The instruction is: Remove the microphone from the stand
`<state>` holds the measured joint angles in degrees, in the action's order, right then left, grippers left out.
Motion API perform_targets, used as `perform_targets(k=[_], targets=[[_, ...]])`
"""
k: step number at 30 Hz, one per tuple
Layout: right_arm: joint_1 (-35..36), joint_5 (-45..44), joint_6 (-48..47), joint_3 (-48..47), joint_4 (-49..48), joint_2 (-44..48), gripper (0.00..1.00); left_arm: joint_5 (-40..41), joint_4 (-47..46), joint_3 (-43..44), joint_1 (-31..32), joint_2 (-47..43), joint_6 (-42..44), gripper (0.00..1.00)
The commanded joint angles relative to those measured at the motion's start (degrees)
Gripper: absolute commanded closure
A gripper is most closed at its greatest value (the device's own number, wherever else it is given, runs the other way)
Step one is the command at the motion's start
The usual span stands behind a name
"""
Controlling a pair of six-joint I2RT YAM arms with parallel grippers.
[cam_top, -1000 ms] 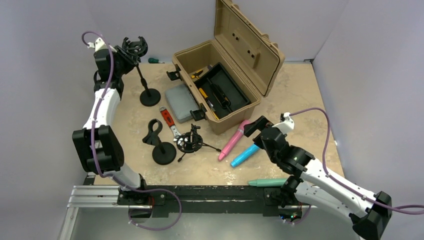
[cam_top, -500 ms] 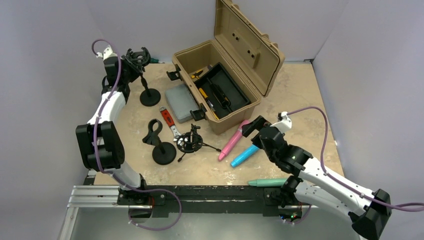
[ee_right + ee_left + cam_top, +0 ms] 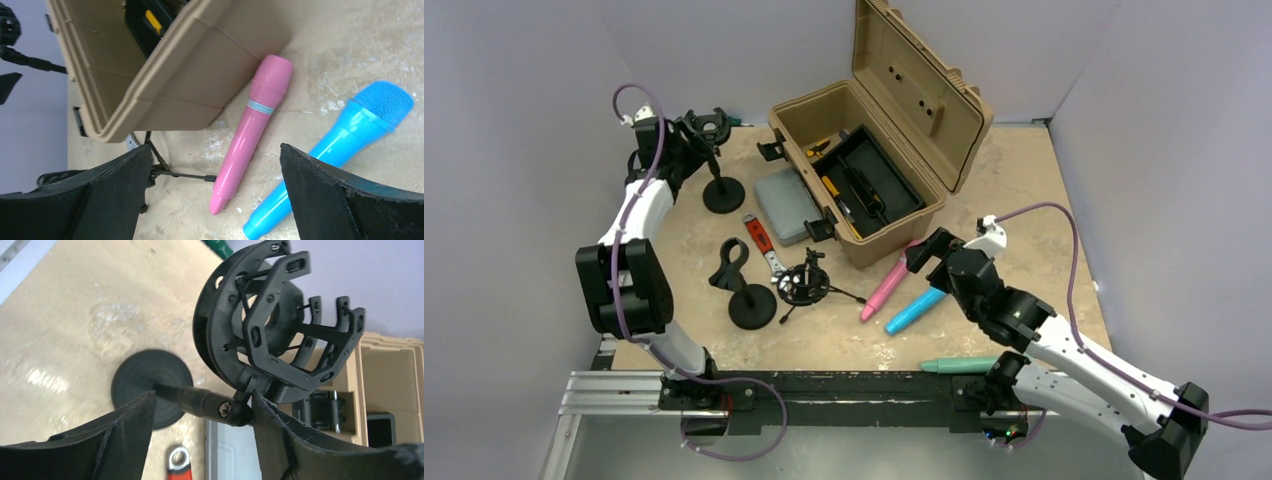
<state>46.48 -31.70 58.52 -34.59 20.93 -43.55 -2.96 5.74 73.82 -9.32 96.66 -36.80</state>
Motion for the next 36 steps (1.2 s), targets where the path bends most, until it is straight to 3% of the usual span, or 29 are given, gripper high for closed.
perform_targets(k=[1, 5, 8, 13, 21, 28, 36], targets=[[-0.25, 0.68, -7.63, -5.44, -3.26, 0.64, 0.01, -1.99, 14.6, 3.93, 0.18, -6.89, 3.68, 0.26], [-0.22, -1.01, -12.36, -8.36, -3.75, 2.65, 0.01, -6.33, 19.37, 7.07, 0.18, -14.48, 4.57, 0.06], [-0.22, -2.51, -15.74, -11.17, -3.34, 4.21, 0.01, -11.87, 19.23, 5.76, 0.41, -21.68, 2.83, 0.0], [-0.21, -5.13, -21.47, -17.06, -1.03, 7.15, 0.01, -17.6, 19.64, 3.23, 3.93, -32.5, 3.68, 0.0], [-0.17, -9.34, -32.76, -25.12, -1.41, 17.35, 0.01, -26.44, 12.54, -5.3, 8.81, -54.41, 4.44, 0.0], [-0.2, -10.73, -36.61, -29.7, -0.95, 21.97, 0.01, -22.81, 10.99, -9.02, 8.84, -70.02, 6.36, 0.0], [-0.16, -10.25, -33.79, -28.8, 0.34, 27.4, 0.01, -21.25, 10.43, -14.26, 8.75, -76.03, 4.96, 0.0]])
